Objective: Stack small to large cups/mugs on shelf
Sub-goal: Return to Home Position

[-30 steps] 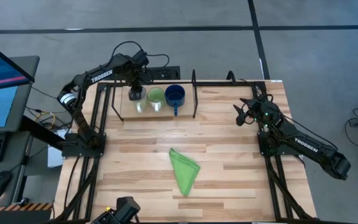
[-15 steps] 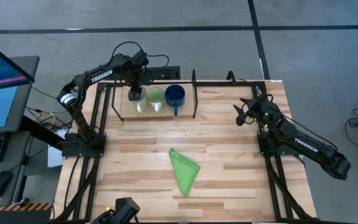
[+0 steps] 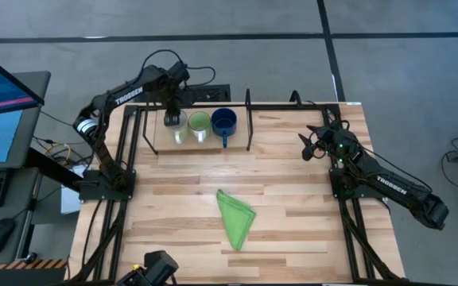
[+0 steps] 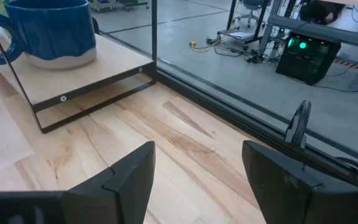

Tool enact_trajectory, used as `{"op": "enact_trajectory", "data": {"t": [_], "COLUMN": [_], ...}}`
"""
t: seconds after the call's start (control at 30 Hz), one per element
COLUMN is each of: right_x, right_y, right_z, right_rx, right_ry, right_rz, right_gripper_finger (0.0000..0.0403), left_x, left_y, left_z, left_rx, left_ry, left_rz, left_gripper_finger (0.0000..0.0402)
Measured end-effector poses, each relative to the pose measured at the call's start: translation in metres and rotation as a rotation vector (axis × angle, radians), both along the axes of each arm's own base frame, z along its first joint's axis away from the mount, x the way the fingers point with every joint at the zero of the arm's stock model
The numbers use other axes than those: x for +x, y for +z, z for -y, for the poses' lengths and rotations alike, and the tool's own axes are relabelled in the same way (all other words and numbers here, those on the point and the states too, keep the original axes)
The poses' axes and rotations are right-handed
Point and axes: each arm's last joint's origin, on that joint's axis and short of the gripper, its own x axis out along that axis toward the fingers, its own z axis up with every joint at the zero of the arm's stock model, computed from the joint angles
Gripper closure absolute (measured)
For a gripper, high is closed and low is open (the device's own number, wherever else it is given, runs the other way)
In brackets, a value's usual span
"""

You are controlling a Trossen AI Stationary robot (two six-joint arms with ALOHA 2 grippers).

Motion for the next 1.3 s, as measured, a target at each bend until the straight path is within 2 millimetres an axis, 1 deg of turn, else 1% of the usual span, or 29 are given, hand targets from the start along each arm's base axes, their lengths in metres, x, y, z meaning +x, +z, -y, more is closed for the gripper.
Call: {"op": "enact_trajectory", "data": {"t": [0.5,0.6,0.7,0.83,0.97,1.1,1.2,1.27,1.3], "right_x": [0.000,0.000,0.000,0.000,0.000,0.000,0.001,0.001,0.001], "right_y": [0.000,0.000,0.000,0.000,0.000,0.002,0.006,0.009,0.011], "right_z": [0.000,0.000,0.000,0.000,0.000,0.000,0.001,0.002,0.003], "right_rx": [0.000,0.000,0.000,0.000,0.000,-0.012,-0.037,-0.059,-0.071], "right_ry": [0.000,0.000,0.000,0.001,0.000,0.000,-0.003,-0.009,-0.012], "right_rz": [0.000,0.000,0.000,0.000,0.000,0.013,0.052,0.081,0.094], "right_gripper_finger": [0.0138,0.0138,0.0138,0.0138,0.0138,0.0138,0.0138,0.0138,0.0138], "left_x": [0.001,0.001,-0.001,-0.009,-0.032,-0.056,-0.074,-0.084,-0.089], "left_y": [0.062,0.077,0.093,0.119,0.152,0.178,0.186,0.183,0.178], "left_z": [-0.001,0.002,0.007,0.015,0.032,0.061,0.085,0.099,0.106], "left_rx": [0.049,0.019,-0.026,-0.005,0.102,0.232,0.317,0.355,0.365], "left_ry": [0.069,0.072,0.035,0.037,0.073,0.094,0.091,0.092,0.099], "left_rz": [0.099,0.158,0.224,0.370,0.521,0.682,0.794,0.851,0.869], "left_gripper_finger": [0.0287,0.0287,0.0287,0.0287,0.0287,0.0287,0.0287,0.0287,0.0287]}}
